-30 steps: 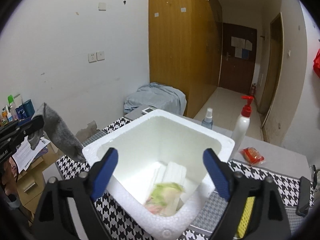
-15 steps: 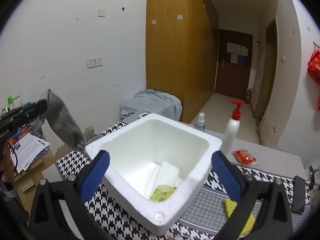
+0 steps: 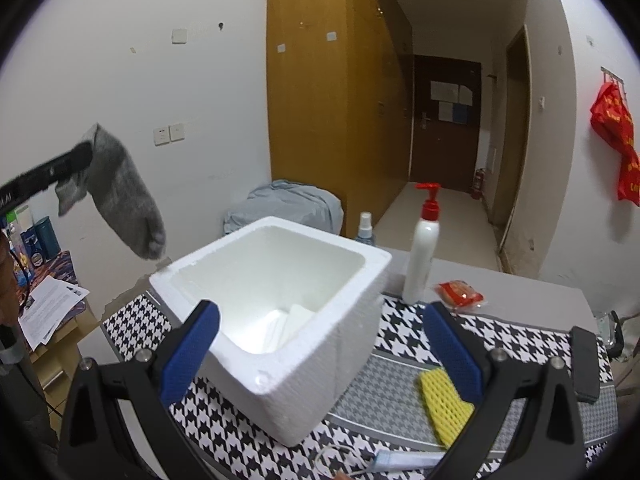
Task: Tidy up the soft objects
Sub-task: 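Lower the grey sock into the foam box and open the left gripper, then move both grippers away from the box back over the table, then reach the right gripper to the blue face mask and close on it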
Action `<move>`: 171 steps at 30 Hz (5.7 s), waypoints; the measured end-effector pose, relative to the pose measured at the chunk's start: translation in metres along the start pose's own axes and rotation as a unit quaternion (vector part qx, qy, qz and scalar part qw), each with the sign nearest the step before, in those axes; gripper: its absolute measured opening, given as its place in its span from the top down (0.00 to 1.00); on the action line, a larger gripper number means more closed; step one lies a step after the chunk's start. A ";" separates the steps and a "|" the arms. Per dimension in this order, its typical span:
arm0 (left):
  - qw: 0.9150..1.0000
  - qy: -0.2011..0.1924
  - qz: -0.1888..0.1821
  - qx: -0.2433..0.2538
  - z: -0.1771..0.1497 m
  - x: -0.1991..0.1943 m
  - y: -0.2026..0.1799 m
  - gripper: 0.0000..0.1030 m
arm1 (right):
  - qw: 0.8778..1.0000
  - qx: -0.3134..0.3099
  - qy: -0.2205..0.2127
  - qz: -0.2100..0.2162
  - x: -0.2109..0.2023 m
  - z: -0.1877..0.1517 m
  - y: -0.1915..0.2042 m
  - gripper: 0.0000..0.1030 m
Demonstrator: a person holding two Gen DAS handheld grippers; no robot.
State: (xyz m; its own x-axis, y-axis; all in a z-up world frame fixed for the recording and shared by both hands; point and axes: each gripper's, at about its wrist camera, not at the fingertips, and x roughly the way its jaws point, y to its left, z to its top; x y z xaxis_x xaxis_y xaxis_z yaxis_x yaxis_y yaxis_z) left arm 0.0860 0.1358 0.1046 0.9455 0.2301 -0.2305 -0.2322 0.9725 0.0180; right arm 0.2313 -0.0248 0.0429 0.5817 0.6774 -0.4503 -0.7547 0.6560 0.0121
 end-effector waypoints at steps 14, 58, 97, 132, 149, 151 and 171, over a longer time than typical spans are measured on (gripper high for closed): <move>0.999 0.015 -0.049 0.010 0.005 0.024 -0.024 0.85 | 0.999 0.014 -0.003 -0.031 -0.021 -0.014 -0.023 0.00; 0.983 0.168 -0.058 0.044 -0.024 0.124 -0.063 0.75 | 0.992 0.067 0.008 -0.102 -0.048 -0.053 -0.068 0.01; 0.997 0.005 -0.072 -0.006 -0.019 -0.005 -0.055 0.01 | 0.989 0.070 -0.049 -0.124 -0.112 -0.056 -0.042 0.01; 0.987 -0.032 -0.153 0.047 -0.095 -0.024 -0.118 0.01 | 0.986 0.055 -0.058 -0.149 -0.131 -0.108 -0.026 0.00; 0.981 0.032 -0.188 0.045 -0.133 0.004 -0.146 0.01 | 0.985 0.089 -0.015 -0.150 -0.106 -0.140 -0.058 0.01; 0.981 0.042 -0.184 0.048 -0.136 0.009 -0.149 0.01 | 0.984 0.092 -0.006 -0.153 -0.101 -0.143 -0.063 0.01; 0.969 0.108 -0.212 0.060 -0.160 0.048 -0.172 0.01 | 0.985 0.109 0.051 -0.126 -0.056 -0.163 -0.093 0.04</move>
State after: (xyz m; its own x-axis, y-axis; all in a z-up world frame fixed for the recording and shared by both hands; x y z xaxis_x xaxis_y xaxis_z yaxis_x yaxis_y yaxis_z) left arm 0.1347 -0.0261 -0.0648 0.8770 -0.1924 -0.4402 0.2078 0.9781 -0.0136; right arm 0.2197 -0.1778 -0.0784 0.7000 0.4548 -0.5506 -0.5010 0.8622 0.0753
